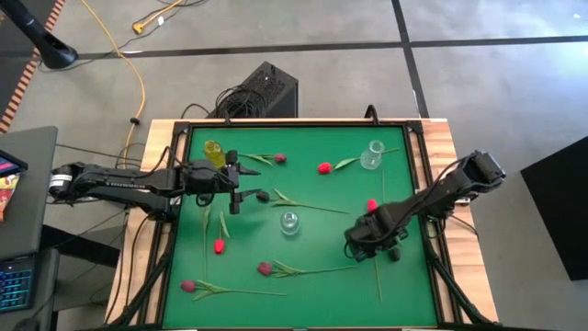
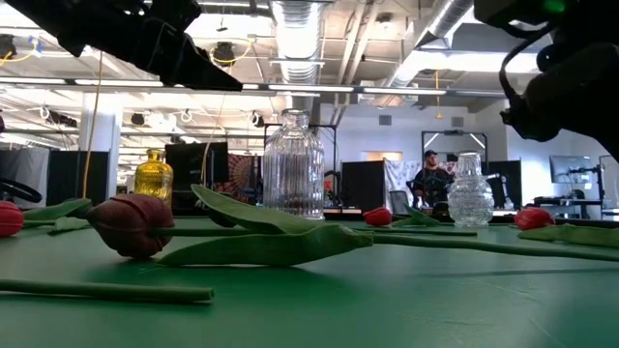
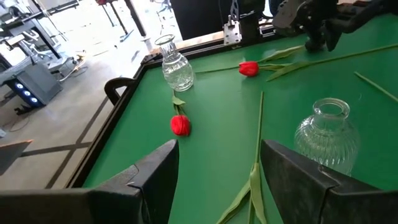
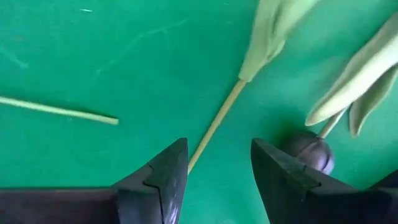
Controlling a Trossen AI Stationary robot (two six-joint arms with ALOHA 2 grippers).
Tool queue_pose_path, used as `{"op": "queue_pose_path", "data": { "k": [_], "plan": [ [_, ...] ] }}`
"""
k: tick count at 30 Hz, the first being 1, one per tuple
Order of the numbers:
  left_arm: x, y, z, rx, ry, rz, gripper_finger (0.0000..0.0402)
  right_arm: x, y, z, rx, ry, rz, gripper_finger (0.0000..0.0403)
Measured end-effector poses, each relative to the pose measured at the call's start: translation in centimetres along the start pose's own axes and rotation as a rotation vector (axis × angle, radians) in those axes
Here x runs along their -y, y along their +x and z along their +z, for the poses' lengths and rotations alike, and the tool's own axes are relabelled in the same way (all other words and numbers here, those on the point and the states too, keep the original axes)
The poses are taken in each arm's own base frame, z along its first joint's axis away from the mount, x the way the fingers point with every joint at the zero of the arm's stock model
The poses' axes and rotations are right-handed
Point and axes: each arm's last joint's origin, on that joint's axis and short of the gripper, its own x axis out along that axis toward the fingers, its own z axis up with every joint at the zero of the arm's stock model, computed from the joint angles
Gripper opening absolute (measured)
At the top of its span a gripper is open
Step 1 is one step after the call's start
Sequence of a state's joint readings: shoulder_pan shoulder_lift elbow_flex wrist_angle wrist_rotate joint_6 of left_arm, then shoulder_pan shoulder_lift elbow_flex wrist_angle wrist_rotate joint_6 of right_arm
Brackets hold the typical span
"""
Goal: Sort flowers into vase by color
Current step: Put the right red tulip into the right transparent vase
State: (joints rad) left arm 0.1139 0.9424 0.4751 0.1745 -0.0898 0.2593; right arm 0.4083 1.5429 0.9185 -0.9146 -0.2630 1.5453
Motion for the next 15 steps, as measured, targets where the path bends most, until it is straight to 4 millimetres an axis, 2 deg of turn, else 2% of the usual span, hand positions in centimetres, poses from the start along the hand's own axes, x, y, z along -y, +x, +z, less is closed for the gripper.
{"op": "queue_pose_path", "data": {
  "k": [15],
  "plan": [
    [0.0, 0.0, 0.0, -0.001, -0.011, -0.001, 0.0215, 0.9, 2.3, 0.6, 0.056, 0.046, 0.034, 0.0203]
  ]
}}
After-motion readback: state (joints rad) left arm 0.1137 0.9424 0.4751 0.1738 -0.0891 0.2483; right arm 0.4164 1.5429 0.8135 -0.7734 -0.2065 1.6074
